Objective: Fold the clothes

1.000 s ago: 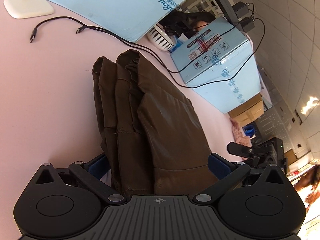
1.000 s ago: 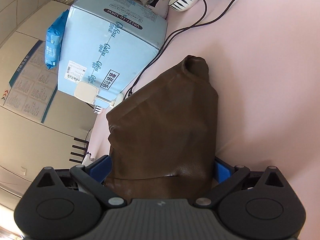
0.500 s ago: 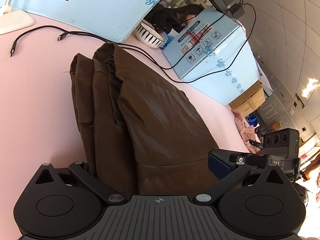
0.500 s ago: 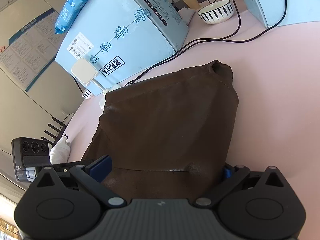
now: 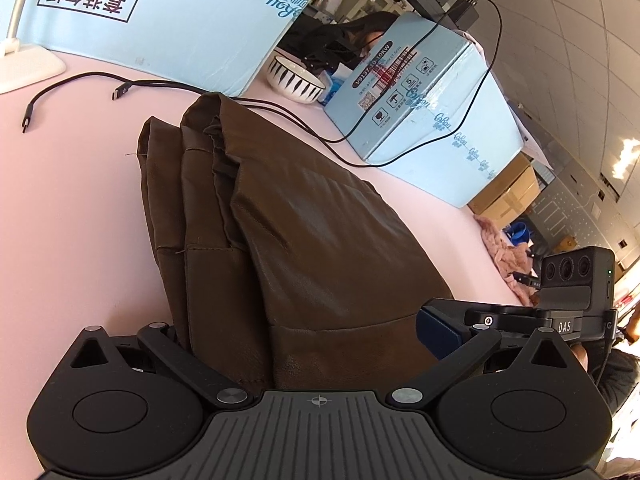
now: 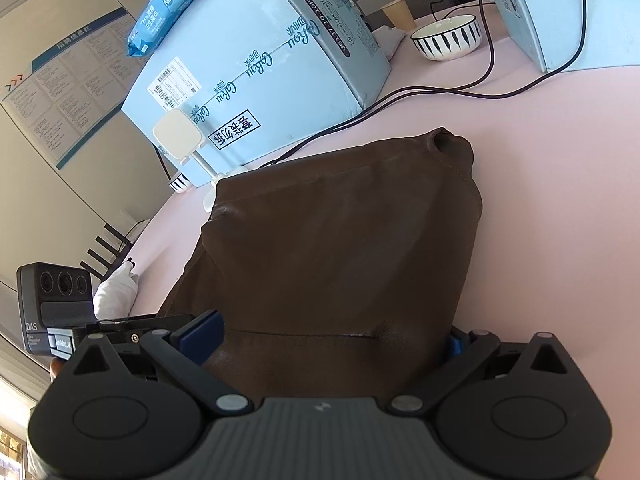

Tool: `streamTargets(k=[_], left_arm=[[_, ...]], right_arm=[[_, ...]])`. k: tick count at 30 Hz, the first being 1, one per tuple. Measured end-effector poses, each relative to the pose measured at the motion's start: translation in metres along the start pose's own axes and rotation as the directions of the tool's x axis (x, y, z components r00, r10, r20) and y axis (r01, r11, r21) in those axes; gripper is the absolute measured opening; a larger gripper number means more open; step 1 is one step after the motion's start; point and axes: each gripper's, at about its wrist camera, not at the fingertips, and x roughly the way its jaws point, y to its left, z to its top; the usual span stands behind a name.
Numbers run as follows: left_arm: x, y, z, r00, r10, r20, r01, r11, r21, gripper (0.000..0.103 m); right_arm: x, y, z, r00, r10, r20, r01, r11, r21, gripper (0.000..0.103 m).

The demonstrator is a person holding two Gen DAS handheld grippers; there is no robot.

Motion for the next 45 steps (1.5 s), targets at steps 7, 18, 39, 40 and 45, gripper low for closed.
streamTargets(k=[7,18,39,40,45], left_arm=[[0.005,-0.025,-0.021,0.987,0.131,0.095,-0.143,0.981,0.129,0.102],[-0.009,-0.005,-0.018,0.969,0.183,0.165,-0.179,0.983,-0.044,0.030],[-0.223,-0.020,-0.012,0.764,0.421,0.488,-0.425,0.899,-0.110,0.019],[-0.235,-0.018,-0.015,0.749,0.439,0.497,-0.440,0.890,-0.122,0.019],[-0.288,0.003,-0.042,0.660,0.548,0.514,-0.508,0.829,-0.232,0.019]], right_arm=[[-0.002,0.001,-0.003,0.999,-0.022,0.028,0.023,1.000,-0.015,0.094],[-0.012,-0.007,-0.006,0.989,-0.073,0.128,0.071,0.997,0.017,0.028],[-0.004,0.215,0.016,0.961,0.139,0.238,-0.014,0.887,-0.461,0.017],[0.002,0.228,0.016,0.961,0.164,0.222,-0.039,0.877,-0.479,0.017],[0.031,0.280,0.011,0.957,0.258,0.132,-0.152,0.834,-0.530,0.017]])
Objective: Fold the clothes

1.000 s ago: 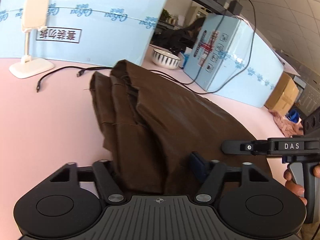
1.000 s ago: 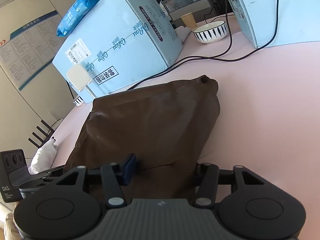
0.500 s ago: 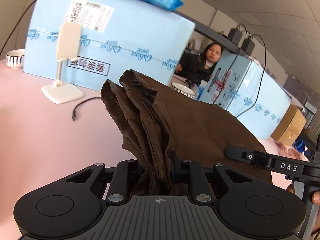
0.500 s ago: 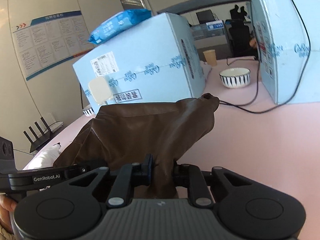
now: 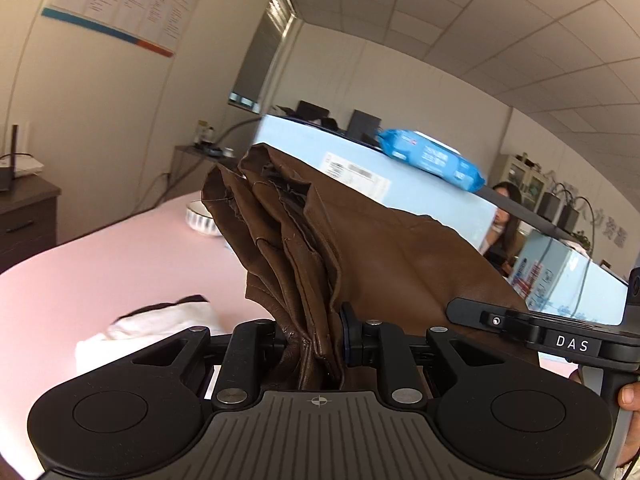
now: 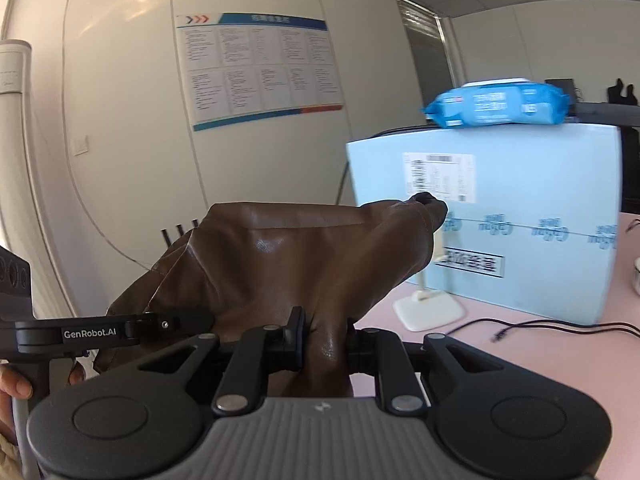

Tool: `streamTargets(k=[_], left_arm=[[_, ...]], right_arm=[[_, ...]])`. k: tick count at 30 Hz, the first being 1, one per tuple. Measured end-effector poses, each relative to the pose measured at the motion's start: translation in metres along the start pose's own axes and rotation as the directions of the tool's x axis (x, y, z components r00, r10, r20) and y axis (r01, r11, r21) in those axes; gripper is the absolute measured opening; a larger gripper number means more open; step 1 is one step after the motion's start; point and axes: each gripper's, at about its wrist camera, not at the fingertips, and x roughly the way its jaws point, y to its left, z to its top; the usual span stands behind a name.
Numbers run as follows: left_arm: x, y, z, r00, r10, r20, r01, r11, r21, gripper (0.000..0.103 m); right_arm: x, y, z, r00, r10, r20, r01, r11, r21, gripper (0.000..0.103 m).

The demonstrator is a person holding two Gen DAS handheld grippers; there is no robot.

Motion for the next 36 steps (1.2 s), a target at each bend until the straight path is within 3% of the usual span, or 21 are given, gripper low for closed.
streamTargets(k=[8,14,17,20,22,23,24,25,27,28,29,30,31,32,33,34,36], left_arm=[[-0.009,0.063,-0.029,0.983,0.175,-0.050,-0.180,0.979,-0.097,0.020],[-0.001,0.101,-0.049,0.975,0.196,-0.108,-0.214,0.958,-0.189,0.022],[-0.006,0.115,-0.058,0.974,0.194,-0.119,-0.218,0.946,-0.239,0.035],[-0.012,0.131,-0.064,0.969,0.221,-0.109,-0.245,0.917,-0.315,0.055],[-0.020,0.142,-0.064,0.955,0.286,-0.082,-0.294,0.871,-0.394,0.056],[-0.031,0.143,-0.063,0.932,0.360,-0.036,-0.339,0.836,-0.431,0.055],[-0.047,0.142,-0.061,0.888,0.459,0.030,-0.393,0.791,-0.469,0.055],[-0.060,0.140,-0.059,0.845,0.528,0.090,-0.425,0.763,-0.486,0.055],[-0.086,0.122,-0.045,0.807,0.539,0.240,-0.408,0.804,-0.434,0.055],[-0.093,0.113,-0.038,0.816,0.505,0.280,-0.385,0.837,-0.390,0.056],[-0.088,0.104,-0.029,0.869,0.425,0.252,-0.343,0.886,-0.312,0.059],[-0.079,0.093,-0.018,0.928,0.322,0.187,-0.281,0.935,-0.218,0.069],[-0.069,0.086,-0.012,0.959,0.255,0.122,-0.234,0.958,-0.164,0.070],[-0.052,0.083,-0.012,0.968,0.245,0.050,-0.236,0.961,-0.145,0.070],[-0.030,0.079,-0.014,0.965,0.259,-0.030,-0.261,0.956,-0.131,0.070],[-0.011,0.078,-0.018,0.946,0.311,-0.092,-0.319,0.943,-0.099,0.069],[0.022,0.081,-0.028,0.883,0.432,-0.182,-0.442,0.897,-0.012,0.068]], right_arm=[[0.088,0.045,-0.023,0.976,0.151,-0.154,-0.148,0.988,0.034,0.017],[0.123,0.060,-0.045,0.960,0.160,-0.231,-0.159,0.987,0.024,0.021],[0.127,0.057,-0.048,0.958,0.142,-0.249,-0.138,0.990,0.032,0.025],[0.135,0.048,-0.048,0.952,0.148,-0.267,-0.127,0.987,0.094,0.030],[0.138,0.042,-0.049,0.948,0.167,-0.270,-0.135,0.982,0.134,0.033],[0.139,0.042,-0.049,0.949,0.164,-0.269,-0.132,0.983,0.131,0.034],[0.141,0.042,-0.050,0.951,0.159,-0.267,-0.129,0.984,0.125,0.036],[0.142,0.042,-0.051,0.952,0.154,-0.265,-0.126,0.985,0.119,0.037],[0.145,0.041,-0.052,0.955,0.144,-0.261,-0.119,0.987,0.108,0.039],[0.147,0.040,-0.053,0.955,0.140,-0.260,-0.116,0.988,0.105,0.039],[0.147,0.040,-0.053,0.956,0.135,-0.259,-0.112,0.988,0.103,0.040],[0.148,0.041,-0.054,0.957,0.130,-0.258,-0.107,0.989,0.102,0.042],[0.150,0.039,-0.054,0.958,0.126,-0.257,-0.102,0.989,0.106,0.044],[0.152,0.038,-0.055,0.959,0.122,-0.256,-0.096,0.989,0.112,0.047],[0.154,0.036,-0.055,0.960,0.118,-0.255,-0.091,0.989,0.117,0.056],[0.155,0.034,-0.057,0.960,0.100,-0.260,-0.068,0.989,0.132,0.069],[0.159,0.027,-0.055,0.955,0.076,-0.286,-0.034,0.988,0.149,0.083]])
